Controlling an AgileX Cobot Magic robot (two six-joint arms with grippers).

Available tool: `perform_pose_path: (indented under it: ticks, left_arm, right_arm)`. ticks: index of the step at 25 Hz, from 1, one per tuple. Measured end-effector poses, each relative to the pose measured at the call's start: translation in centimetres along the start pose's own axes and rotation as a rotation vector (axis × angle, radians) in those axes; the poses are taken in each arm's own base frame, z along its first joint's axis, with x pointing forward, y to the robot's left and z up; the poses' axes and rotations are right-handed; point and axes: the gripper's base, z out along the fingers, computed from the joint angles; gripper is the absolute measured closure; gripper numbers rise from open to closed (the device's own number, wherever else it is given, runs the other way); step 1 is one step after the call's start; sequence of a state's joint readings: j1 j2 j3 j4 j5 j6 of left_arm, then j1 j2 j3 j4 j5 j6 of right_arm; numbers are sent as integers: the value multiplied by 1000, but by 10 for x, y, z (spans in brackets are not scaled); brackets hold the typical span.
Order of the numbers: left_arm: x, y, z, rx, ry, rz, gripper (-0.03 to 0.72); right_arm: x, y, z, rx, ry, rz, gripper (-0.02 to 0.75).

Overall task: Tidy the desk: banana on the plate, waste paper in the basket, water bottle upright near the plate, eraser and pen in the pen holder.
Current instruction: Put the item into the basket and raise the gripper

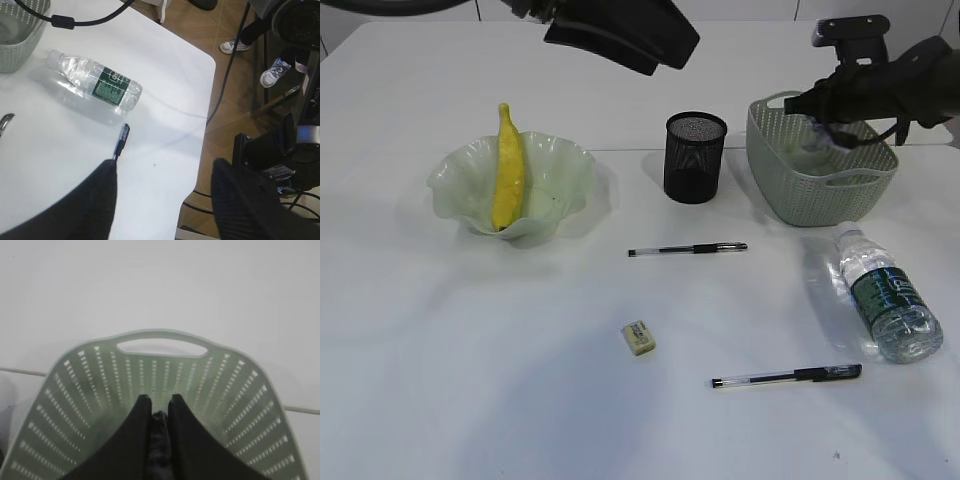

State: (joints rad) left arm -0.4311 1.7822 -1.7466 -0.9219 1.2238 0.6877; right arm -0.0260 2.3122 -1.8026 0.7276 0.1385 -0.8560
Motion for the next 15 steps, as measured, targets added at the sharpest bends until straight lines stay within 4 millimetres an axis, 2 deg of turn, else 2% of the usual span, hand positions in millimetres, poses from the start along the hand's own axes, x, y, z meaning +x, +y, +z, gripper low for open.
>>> perform_pose_path:
  ticks: [6,12,15]
  left_arm:
    - [0,0,0,0,0,-1,261]
    - [0,0,0,-5,4,-2,262]
    - [0,0,0,-5,4,-2,262]
  right_arm:
    - [-1,-10,-1,16,-8,20,648]
    - [2,-25,-3,22,6,64,523]
    - [4,-27,-4,9,19,83,495]
